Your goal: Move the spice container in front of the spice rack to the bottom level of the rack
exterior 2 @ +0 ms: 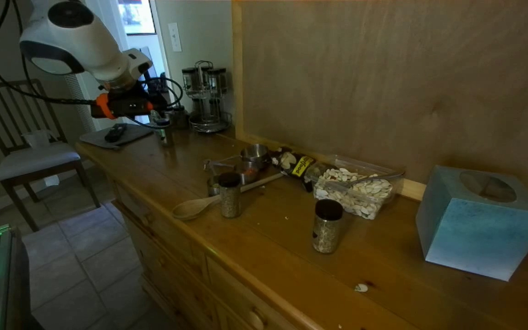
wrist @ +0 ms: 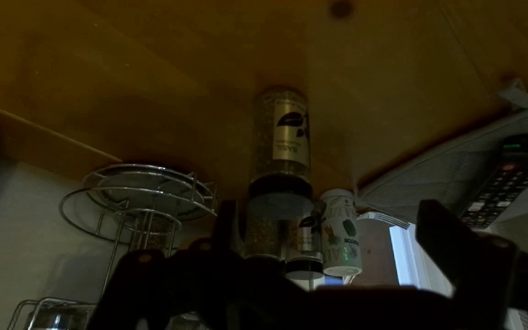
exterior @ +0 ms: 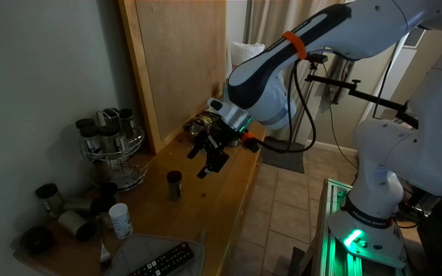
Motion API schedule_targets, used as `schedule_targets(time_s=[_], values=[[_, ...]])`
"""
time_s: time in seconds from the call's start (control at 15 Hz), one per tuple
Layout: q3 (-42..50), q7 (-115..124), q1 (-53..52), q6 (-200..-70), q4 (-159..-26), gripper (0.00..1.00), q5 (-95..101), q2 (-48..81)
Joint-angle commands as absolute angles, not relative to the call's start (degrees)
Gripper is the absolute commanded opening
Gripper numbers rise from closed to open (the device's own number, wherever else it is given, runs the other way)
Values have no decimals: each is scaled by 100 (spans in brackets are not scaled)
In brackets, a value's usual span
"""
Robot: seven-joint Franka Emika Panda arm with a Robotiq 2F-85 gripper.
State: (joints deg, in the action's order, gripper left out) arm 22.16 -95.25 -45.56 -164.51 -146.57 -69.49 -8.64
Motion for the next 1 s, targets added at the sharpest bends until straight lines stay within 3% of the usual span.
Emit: schedule_targets(time_s=[0.0, 0.93], values=[[2325, -9890, -4649, -16132, -14267, 100, -7555, -216], [2130, -10667, -4580, -16220, -13509, 100, -8659, 813]])
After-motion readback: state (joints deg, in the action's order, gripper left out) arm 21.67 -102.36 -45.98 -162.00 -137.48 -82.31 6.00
